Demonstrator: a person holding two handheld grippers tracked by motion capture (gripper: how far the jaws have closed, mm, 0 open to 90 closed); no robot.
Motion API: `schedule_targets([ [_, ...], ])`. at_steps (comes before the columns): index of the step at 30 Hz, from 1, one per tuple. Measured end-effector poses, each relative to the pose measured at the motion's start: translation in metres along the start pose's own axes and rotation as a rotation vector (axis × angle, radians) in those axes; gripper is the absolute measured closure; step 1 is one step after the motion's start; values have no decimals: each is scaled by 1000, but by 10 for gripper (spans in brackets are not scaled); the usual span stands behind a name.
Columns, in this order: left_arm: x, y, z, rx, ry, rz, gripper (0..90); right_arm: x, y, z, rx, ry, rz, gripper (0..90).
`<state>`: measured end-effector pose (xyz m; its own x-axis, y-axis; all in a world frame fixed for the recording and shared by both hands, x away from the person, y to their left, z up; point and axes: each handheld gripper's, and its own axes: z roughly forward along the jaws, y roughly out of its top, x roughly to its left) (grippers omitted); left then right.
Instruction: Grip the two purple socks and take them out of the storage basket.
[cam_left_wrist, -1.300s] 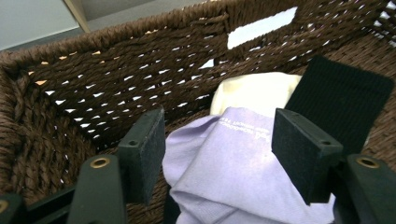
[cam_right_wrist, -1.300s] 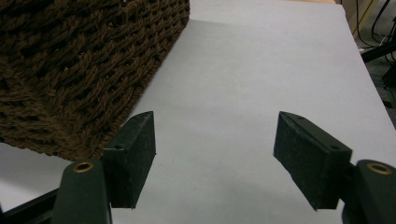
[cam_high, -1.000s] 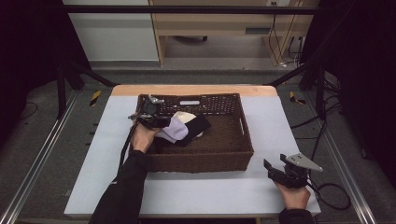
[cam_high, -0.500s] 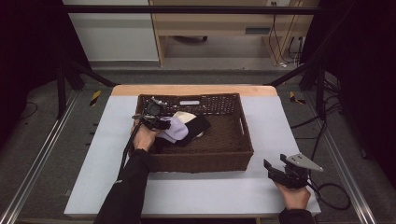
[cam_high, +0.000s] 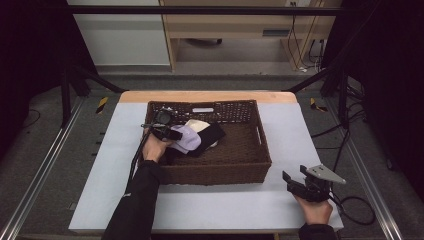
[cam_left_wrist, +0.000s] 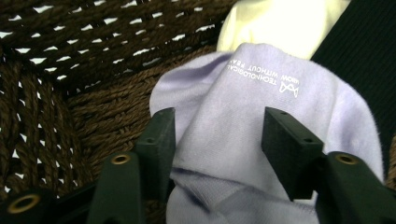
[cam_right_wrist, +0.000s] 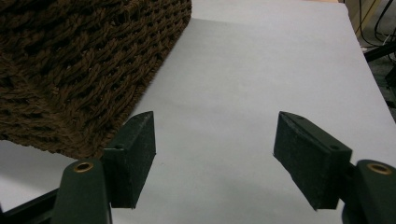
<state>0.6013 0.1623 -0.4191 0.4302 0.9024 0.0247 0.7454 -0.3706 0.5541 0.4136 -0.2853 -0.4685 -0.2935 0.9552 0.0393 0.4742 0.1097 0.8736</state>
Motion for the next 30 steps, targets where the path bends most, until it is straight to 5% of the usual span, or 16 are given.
schedule_targets([
  [9, -3, 0, -3, 33, -5, 4, 749, 0, 0, -1, -2, 1, 3, 296],
  [14, -6, 0, -10, 0, -2, 30, 824, 0, 0, -1, -1, -2, 4, 296],
  [21, -4, -1, -28, -129, -42, 18, 833, -1, 0, -1, -6, -6, 0, 296],
  [30, -5, -2, -67, -354, -97, 20, 836, 0, 0, -1, -1, -8, 4, 296],
])
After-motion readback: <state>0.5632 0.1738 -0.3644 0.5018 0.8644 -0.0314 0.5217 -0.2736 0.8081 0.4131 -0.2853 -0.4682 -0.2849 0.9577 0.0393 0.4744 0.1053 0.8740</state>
